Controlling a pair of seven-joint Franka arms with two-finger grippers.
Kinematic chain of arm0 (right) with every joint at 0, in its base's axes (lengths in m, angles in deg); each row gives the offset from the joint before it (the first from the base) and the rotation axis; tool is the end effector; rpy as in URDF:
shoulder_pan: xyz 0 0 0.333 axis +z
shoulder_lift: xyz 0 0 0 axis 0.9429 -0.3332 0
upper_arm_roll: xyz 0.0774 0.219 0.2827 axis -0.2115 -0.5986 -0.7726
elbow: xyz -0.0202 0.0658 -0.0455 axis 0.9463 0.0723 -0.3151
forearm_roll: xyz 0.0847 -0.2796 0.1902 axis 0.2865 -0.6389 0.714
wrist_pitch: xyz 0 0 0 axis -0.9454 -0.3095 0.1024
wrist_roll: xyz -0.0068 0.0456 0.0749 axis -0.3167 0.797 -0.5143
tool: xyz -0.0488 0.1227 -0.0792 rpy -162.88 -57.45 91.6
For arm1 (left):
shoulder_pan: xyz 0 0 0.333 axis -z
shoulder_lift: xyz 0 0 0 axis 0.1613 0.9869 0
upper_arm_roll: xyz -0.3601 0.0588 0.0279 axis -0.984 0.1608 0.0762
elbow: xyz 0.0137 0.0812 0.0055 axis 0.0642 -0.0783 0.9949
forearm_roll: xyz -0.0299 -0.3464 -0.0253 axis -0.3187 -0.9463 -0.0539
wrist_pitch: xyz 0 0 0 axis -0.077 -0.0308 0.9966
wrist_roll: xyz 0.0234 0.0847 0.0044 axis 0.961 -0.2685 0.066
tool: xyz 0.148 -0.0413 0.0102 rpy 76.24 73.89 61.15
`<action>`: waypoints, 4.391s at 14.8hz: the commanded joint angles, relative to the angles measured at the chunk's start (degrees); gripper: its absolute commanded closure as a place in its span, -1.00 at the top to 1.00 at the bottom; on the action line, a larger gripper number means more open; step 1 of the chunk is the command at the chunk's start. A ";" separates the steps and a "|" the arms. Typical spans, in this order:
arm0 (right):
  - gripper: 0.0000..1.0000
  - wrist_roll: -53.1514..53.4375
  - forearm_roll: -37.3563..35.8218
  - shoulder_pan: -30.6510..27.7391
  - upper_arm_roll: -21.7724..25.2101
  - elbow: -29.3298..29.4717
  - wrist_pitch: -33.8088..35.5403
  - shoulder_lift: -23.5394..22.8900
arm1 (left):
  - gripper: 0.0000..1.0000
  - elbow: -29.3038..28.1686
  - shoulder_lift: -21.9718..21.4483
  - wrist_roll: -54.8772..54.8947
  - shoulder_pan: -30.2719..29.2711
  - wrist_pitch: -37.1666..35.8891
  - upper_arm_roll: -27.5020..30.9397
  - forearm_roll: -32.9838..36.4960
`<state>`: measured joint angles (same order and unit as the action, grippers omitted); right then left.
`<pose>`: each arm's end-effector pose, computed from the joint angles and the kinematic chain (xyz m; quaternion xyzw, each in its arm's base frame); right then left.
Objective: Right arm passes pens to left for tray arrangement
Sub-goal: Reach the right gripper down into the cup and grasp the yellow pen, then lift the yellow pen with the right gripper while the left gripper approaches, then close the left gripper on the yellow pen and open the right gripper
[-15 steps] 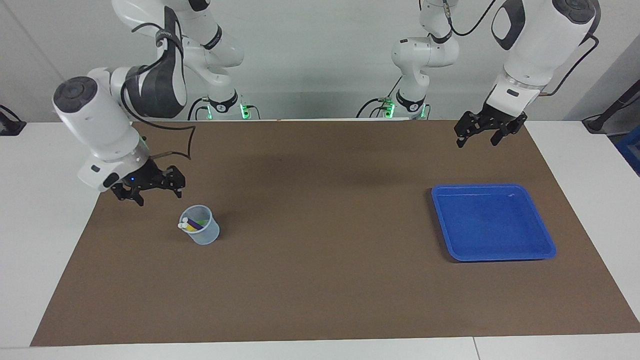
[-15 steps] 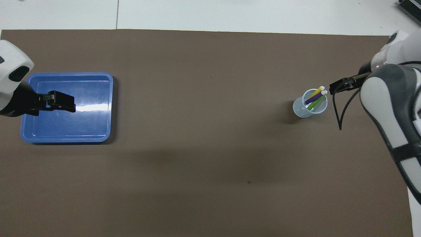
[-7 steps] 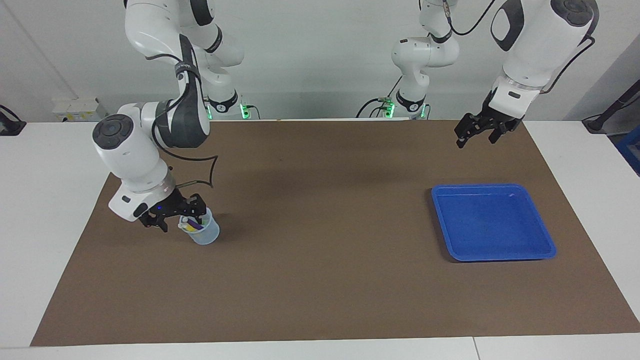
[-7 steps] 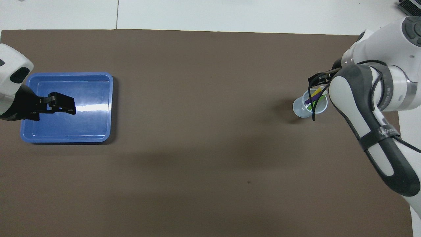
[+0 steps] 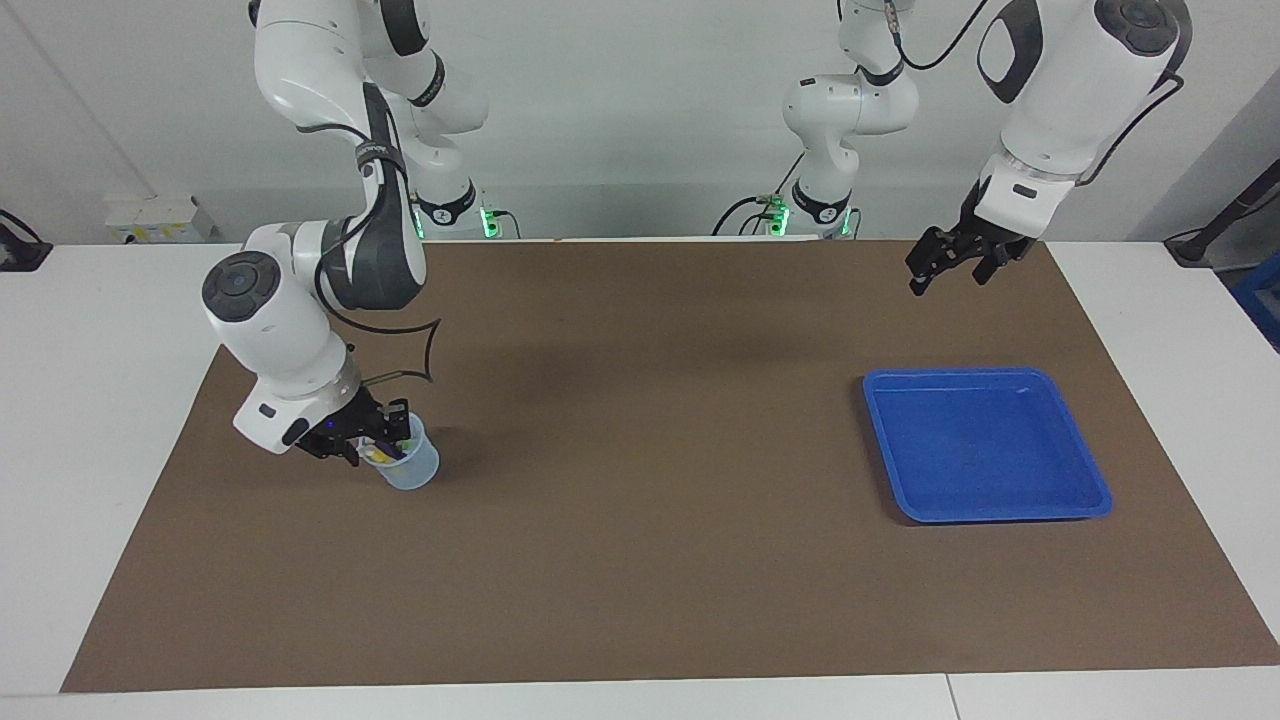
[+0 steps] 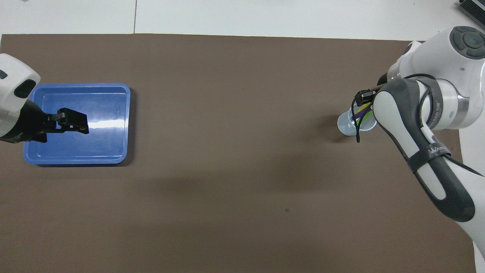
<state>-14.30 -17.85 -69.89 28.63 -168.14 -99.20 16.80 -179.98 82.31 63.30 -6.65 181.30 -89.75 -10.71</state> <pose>0.6471 0.0193 0.4224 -0.9945 -0.1047 0.0002 0.0077 0.4876 -0.0597 0.5957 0.9974 0.0688 -0.0135 0.0149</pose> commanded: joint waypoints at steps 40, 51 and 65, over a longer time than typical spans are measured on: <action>-0.99 38.16 28.23 6.28 -0.54 7.59 11.03 8.72 | 1.00 -8.54 -2.39 -87.38 18.00 26.06 -0.28 -18.57; -0.99 57.17 34.48 15.17 -0.54 1.78 0.47 8.28 | 1.00 -13.73 4.54 -114.29 27.95 54.27 -0.55 -21.12; -0.99 58.50 35.72 15.17 -0.54 0.20 0.30 8.90 | 0.91 -10.83 13.26 -114.92 34.19 65.29 -0.37 -20.34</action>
<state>43.83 16.55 -54.41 28.33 -165.91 -97.93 24.26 -192.16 93.62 -51.20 25.96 244.97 -91.06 -30.63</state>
